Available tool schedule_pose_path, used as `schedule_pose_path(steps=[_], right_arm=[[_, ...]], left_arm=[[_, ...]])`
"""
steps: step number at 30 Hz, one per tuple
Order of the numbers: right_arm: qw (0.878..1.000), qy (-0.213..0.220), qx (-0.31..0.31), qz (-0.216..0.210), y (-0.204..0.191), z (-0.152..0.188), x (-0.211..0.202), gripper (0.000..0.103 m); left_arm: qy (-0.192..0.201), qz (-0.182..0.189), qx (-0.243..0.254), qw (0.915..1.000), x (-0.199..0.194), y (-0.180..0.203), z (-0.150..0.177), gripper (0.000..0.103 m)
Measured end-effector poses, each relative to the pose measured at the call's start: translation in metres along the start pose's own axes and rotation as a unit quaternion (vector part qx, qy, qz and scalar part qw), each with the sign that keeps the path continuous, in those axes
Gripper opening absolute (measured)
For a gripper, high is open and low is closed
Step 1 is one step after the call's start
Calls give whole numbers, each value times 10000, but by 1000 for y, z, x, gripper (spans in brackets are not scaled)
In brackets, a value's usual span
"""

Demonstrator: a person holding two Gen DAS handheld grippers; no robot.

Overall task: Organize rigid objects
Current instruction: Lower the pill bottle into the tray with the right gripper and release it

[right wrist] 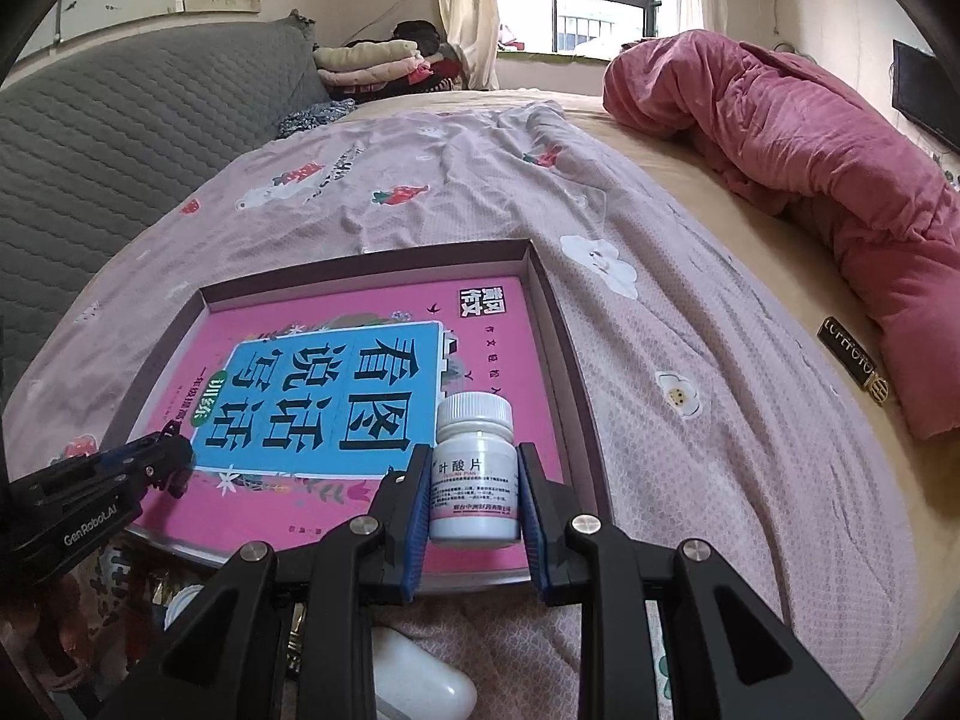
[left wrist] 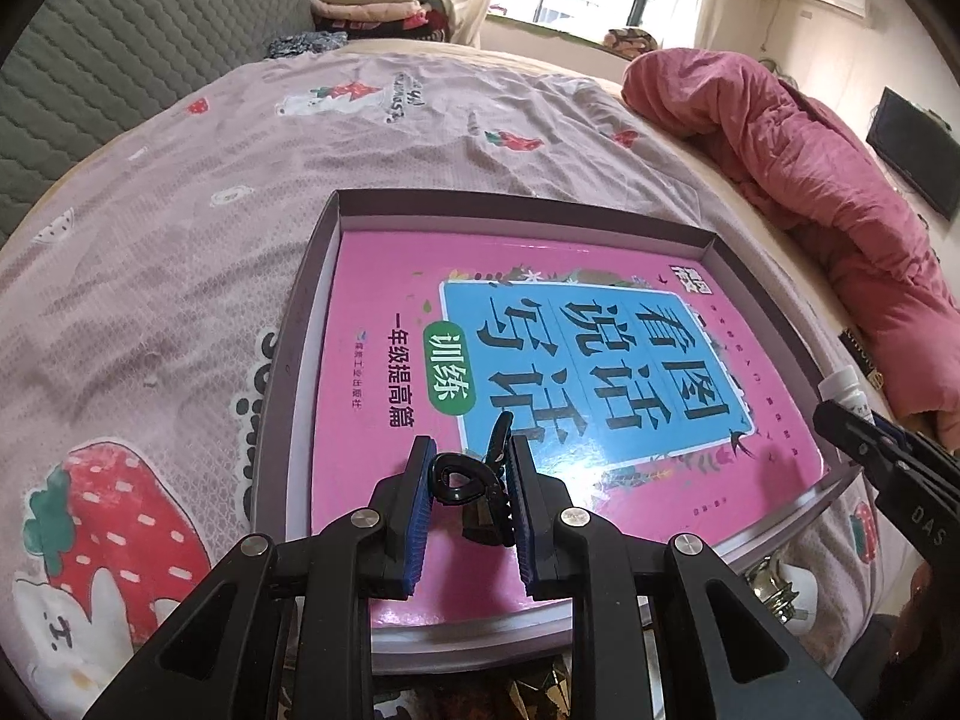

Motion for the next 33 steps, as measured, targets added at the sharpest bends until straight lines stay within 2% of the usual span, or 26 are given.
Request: schedule_pose_path(steps=[19, 33], right_arm=[[9997, -185, -73, 171, 3, 7, 16, 27], [9971, -351, -500, 450, -1, 14, 25, 27]], left_arm=[[-45, 221, 38, 9997, -2, 1, 3, 23], [-96, 402, -46, 9991, 2, 3, 4, 24]])
Point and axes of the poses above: each gripper's, at about its wrist camera, not at the fingertips, and x roughly the way its jaws point, y to its right, z to its underside, the point moved 7 cm from there along x, roughly the way its jaws point, and after that the axes turned 6 degrees about x, right-handed, at the moved point
